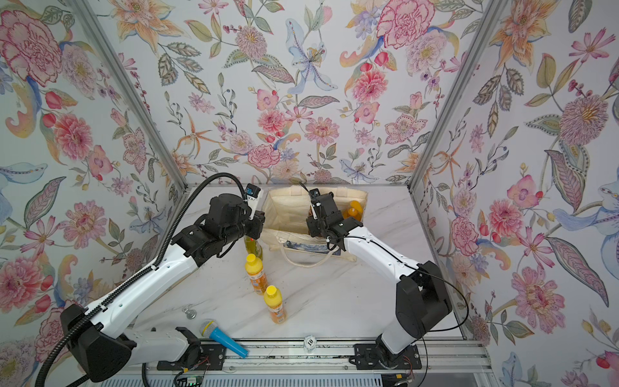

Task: Pack dish soap into the shopping bag
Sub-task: Place the bottle of dish soap in the shopping bag.

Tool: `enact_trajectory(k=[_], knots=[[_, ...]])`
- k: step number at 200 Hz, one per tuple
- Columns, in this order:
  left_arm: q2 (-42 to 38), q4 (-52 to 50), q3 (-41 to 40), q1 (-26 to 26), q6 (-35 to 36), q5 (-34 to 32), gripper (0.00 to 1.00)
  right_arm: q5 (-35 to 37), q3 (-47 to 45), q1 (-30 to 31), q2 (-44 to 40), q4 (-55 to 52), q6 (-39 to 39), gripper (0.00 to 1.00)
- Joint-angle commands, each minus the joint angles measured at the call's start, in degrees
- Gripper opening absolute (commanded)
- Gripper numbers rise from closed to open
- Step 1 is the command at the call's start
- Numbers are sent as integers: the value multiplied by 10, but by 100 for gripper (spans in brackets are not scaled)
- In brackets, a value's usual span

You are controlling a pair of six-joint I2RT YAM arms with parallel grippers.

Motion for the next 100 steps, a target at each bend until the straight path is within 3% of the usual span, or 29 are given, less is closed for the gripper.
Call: enact_trajectory(k=[1, 30, 43, 59, 100], knots=[[7, -4, 22, 1, 4, 1, 0, 11, 2, -8, -2, 63, -11, 0], [7, -7, 24, 1, 6, -5, 0, 9, -10, -10, 3, 62, -8, 0], [9, -9, 25, 1, 6, -8, 15, 7, -15, -10, 4, 62, -6, 0], [11, -13, 29, 1, 9, -11, 25, 5, -23, -11, 3, 62, -3, 0], [34, -51, 45, 3, 19, -37, 42, 3, -30, -12, 0, 62, -3, 0]])
